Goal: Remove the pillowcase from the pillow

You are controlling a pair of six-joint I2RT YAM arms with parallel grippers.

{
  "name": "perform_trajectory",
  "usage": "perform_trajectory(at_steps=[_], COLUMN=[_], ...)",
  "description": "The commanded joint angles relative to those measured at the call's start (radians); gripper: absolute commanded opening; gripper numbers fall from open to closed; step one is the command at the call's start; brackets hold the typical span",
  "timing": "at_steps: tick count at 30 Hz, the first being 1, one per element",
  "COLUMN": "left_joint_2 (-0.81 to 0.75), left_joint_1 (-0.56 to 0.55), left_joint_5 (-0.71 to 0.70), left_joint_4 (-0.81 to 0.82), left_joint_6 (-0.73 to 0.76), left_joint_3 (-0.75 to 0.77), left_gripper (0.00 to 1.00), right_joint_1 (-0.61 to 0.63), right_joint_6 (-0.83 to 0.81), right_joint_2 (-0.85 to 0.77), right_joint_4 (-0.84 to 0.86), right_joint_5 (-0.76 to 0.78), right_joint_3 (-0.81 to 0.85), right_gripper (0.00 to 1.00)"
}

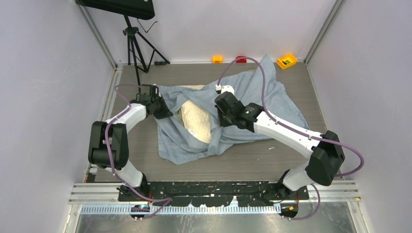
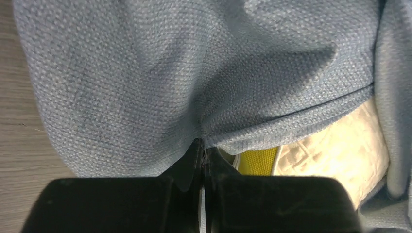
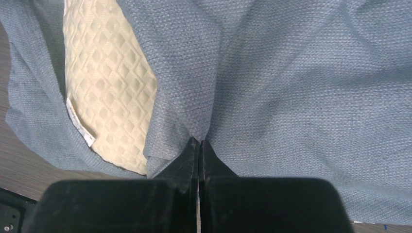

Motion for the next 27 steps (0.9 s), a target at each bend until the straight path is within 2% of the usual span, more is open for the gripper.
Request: perform_trajectory(at_steps=[1,8,11,13,16,20,24,27], left_joint_2=[0.005,0.123,0.122,0.082,-0.031,-0.258,-0.373,-0.323], left_joint_1=[0.027,0.016,-0.015,-0.032,-0.055,-0.138,-0.267,-0.278], left_joint_5=[0.053,0.169,0.15,0.118,0.084,-0.002,-0.057,-0.053], left_joint_4=[0.113,0.205,0.216,0.21,0.183,0.056,-0.052,-0.117], left_joint_6=[-0.055,-0.06,-0.056,-0.049,-0.031,0.003,0.008,-0.006], left_joint_3=[-0.076,-0.128,-0.152,-0.176,-0.216,-0.238,-0.243,-0.253], left_gripper=[0.0,0.0,0.04,0.13,0.39,0.58,0.71,0.72], right_joint_1=[-0.001,-0.001,0.0,0.0,0.0,-0.001,0.0,0.0], right_joint_6=[-0.006,-0.017,-0.028,-0.031,-0.026,-0.023,-0.028,-0.032], right_joint_2=[-0.027,0.03,0.085,0.116,0.139,0.135,0.12,0.112], right_joint_4=[0.031,0.025,-0.008,-0.038,-0.052,-0.033,-0.006,0.0], right_joint_5=[0.05,0.05,0.079,0.09,0.086,0.063,0.049,0.044], right_joint_3=[0.008,0.029,0.038,0.043,0.028,-0.001,-0.011,-0.003], right_gripper=[0.0,0.0,0.0,0.0,0.0,0.0,0.0,0.0])
